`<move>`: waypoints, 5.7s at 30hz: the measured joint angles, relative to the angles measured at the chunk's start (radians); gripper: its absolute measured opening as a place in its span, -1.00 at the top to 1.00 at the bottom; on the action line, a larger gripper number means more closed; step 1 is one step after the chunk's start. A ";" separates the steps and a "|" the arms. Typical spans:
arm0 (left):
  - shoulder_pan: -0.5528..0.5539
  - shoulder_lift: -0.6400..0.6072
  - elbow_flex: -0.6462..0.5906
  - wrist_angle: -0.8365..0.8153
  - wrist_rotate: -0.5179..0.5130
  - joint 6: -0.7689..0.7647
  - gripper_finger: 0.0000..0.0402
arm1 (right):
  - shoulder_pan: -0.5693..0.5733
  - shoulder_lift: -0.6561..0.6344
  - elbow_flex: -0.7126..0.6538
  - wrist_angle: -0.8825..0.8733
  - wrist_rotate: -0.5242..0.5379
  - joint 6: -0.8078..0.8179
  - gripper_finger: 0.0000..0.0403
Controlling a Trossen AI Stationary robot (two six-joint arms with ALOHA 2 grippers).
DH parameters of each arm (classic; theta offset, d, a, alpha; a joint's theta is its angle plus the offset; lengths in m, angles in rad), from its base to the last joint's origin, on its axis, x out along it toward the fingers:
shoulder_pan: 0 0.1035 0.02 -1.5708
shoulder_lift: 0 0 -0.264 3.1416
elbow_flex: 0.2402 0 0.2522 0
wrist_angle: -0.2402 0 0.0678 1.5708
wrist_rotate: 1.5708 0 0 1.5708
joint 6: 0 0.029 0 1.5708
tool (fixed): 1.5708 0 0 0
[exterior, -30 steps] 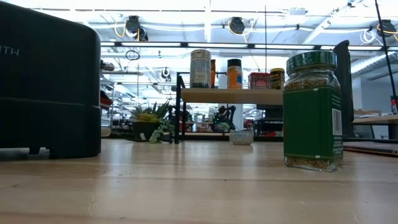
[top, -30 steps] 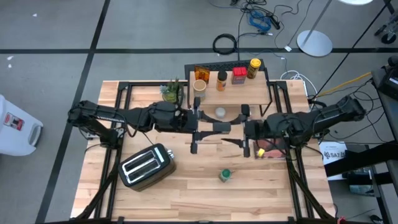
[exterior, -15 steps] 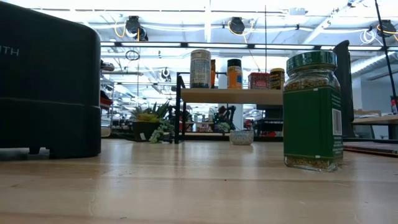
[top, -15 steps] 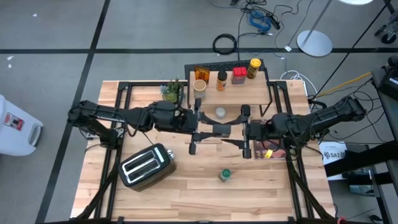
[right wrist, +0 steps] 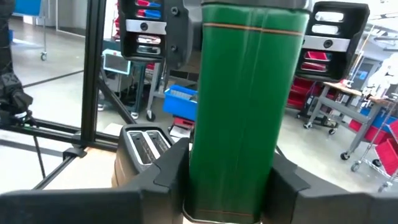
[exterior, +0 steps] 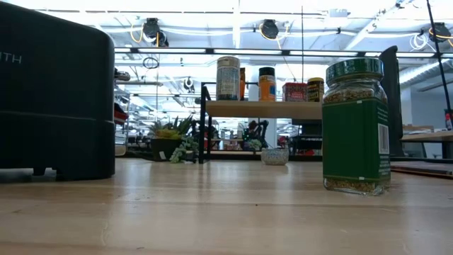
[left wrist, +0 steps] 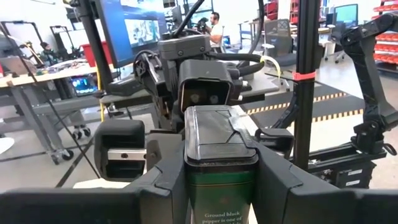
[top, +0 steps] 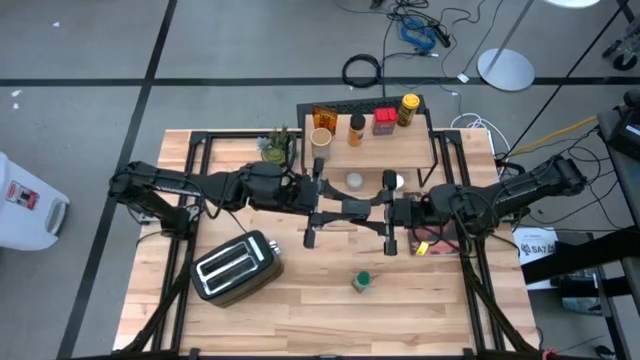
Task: Shelf spices
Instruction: Put the black seasoning can on the shelf
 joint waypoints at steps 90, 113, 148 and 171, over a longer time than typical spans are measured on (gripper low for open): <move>0.013 0.173 0.409 -1.083 -0.054 -0.053 -0.46 | -0.089 0.388 0.007 0.105 -0.089 0.188 0.46; 0.014 0.243 0.434 -1.081 -0.051 -0.046 -0.45 | -0.089 0.388 0.038 0.038 -0.113 0.166 0.46; 0.016 0.240 0.453 -1.116 -0.066 -0.006 0.30 | -0.090 0.387 0.038 0.040 -0.037 0.169 0.45; 0.043 0.241 0.549 -1.085 -0.124 0.064 0.32 | -0.079 0.249 0.039 -0.174 0.072 0.267 0.00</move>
